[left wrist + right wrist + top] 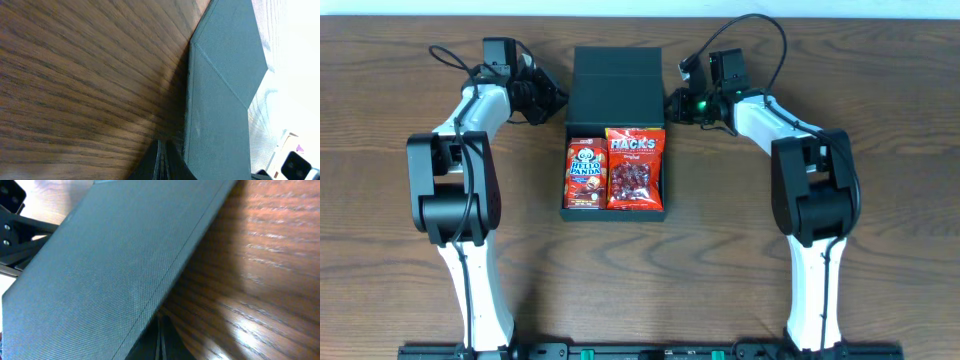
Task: Pack container
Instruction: 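Move both grippers to the box lid's top corners, then swing the lid up and over with both grippers to close the box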
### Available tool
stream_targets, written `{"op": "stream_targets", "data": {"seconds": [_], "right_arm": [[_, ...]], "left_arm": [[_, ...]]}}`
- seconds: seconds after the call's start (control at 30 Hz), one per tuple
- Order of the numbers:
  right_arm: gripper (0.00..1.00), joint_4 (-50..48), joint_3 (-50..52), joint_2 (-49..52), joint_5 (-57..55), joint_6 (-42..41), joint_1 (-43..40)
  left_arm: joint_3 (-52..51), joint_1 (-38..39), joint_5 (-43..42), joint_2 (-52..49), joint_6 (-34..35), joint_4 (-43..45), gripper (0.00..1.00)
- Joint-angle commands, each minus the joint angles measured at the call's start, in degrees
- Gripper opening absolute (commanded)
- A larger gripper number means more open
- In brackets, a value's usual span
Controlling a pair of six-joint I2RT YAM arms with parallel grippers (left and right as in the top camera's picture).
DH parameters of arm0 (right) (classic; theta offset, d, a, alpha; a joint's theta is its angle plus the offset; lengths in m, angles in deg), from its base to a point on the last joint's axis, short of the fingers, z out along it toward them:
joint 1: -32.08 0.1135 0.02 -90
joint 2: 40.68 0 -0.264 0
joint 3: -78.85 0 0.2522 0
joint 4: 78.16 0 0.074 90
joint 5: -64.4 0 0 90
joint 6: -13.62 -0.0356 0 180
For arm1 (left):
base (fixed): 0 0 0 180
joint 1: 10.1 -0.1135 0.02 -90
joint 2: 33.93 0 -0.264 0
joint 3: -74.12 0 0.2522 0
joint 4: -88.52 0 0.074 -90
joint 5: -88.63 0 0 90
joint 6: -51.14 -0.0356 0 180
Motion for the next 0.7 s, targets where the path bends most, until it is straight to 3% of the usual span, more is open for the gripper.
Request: {"op": "stream_targets", "data": {"seconds": [0.0,0.4,0.67], "right_arm": [[0.02,-2.2,0.0,0.5,6.0,-0.6,1.1],[0.02,-8.6,0.0,0.5,18.3,-3.0,0.9],[0.02,-13.2,0.0,0.5,26.0,-3.0,0.8]], "left_arm": [[1.3,0.6,-1.7,-0.9,0.4,-0.5,0.06],[1.3,-0.9,-7.2,-0.9,-2.1,0.2,0.06],[1.3,-3.1,-16.4,-0.9,-4.8,5.7,0.06]]}}
